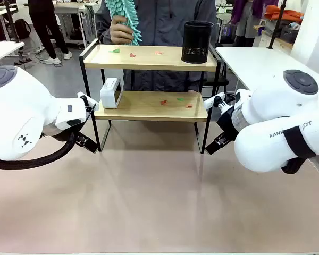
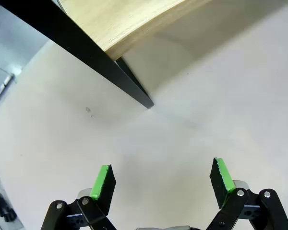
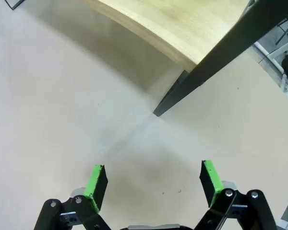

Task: Clean the shelf.
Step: Pick up the Duster from the human.

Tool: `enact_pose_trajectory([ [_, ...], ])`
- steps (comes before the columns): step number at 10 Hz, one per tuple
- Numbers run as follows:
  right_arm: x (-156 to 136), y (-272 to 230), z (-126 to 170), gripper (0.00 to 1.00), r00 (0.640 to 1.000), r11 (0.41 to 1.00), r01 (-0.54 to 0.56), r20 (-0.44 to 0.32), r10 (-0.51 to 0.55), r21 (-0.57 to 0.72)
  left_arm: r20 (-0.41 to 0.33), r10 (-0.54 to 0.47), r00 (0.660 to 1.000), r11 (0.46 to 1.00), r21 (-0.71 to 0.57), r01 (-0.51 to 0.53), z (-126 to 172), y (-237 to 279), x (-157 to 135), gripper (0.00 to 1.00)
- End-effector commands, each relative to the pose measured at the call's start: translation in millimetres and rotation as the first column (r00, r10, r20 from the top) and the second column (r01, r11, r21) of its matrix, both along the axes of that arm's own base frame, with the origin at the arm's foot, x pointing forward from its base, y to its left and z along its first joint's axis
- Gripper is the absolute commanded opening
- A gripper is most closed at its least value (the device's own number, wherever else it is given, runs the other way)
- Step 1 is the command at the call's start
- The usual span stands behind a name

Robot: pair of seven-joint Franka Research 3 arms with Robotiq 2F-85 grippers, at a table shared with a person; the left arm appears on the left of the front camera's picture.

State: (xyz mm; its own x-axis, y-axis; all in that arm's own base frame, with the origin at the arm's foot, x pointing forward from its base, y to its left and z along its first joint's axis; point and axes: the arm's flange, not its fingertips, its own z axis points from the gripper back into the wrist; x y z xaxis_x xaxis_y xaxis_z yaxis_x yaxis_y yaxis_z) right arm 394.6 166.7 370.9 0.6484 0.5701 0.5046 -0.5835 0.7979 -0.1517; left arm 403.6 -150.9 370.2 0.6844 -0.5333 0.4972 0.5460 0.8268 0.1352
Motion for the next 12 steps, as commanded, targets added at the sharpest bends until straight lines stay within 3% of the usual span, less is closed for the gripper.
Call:
enact_pose_trajectory([
  [1,0,0,0,1.0,1.0,1.0,0.0,0.0,0.0,0.0,0.0,0.0,1.0,1.0,0.0,0.0,0,0,0,1.0],
  [9,0,0,0,1.0,1.0,1.0,0.0,0.0,0.0,-0.001,0.0,0.0,1.0,1.0,0.0,0.0,0,0,0,1.0],
  [10,-8,-8,21,1.0,0.981,0.996,0.0,-0.191,0.017,0.091,-0.108,-0.14,0.984,0.99,-0.049,0.135,26,9,-10,1.0],
  [11,-21,-31,64,1.0,0.941,0.96,0.168,-0.328,-0.088,0.225,-0.217,-0.305,0.927,0.937,-0.242,0.251,66,38,-25,1.0],
  [12,-31,-61,97,1.0,0.88,0.885,0.339,-0.44,-0.179,0.318,-0.198,-0.332,0.922,0.908,-0.332,0.256,95,72,-33,1.0],
])
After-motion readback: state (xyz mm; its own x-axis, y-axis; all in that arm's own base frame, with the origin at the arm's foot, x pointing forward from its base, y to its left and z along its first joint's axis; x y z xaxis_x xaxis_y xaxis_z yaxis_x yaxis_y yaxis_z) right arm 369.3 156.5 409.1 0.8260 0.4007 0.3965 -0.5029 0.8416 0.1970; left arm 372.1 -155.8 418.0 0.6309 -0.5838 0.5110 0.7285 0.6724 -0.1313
